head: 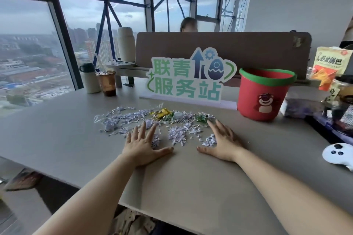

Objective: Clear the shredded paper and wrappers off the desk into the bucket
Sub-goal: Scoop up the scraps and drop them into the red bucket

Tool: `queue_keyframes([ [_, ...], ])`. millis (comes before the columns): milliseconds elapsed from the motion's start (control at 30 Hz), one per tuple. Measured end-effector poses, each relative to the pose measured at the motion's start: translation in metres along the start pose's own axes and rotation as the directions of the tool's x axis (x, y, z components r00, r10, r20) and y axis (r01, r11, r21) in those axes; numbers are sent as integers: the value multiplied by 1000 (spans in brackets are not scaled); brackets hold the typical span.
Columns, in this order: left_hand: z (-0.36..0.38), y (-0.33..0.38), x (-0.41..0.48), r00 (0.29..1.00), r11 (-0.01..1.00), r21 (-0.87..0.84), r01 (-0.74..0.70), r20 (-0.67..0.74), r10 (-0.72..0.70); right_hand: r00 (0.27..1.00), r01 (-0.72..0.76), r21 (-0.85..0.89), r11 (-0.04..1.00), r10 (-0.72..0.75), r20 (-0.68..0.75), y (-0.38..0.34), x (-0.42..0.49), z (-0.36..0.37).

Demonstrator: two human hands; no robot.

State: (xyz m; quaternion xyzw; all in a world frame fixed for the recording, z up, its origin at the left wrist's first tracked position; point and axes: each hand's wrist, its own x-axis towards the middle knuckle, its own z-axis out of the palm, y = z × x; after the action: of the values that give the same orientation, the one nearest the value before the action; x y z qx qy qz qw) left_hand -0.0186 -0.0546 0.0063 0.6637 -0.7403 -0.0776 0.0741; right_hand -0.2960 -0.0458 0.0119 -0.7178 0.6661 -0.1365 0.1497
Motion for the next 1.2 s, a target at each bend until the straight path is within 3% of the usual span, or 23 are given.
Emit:
queue_keyframes([
  [300,9,19,49,995,995,31,-92,-31,93,992,-13,-61,998,5,-126,-4,62,9],
  [800,16,37,104,966,971,30,-236,-98,238,999,18,-109,994,-22,-32,0,111,5],
  [1200,12,36,98,955,974,16,-227,-194,226,961,188,-77,979,-199,-191,0,103,6],
])
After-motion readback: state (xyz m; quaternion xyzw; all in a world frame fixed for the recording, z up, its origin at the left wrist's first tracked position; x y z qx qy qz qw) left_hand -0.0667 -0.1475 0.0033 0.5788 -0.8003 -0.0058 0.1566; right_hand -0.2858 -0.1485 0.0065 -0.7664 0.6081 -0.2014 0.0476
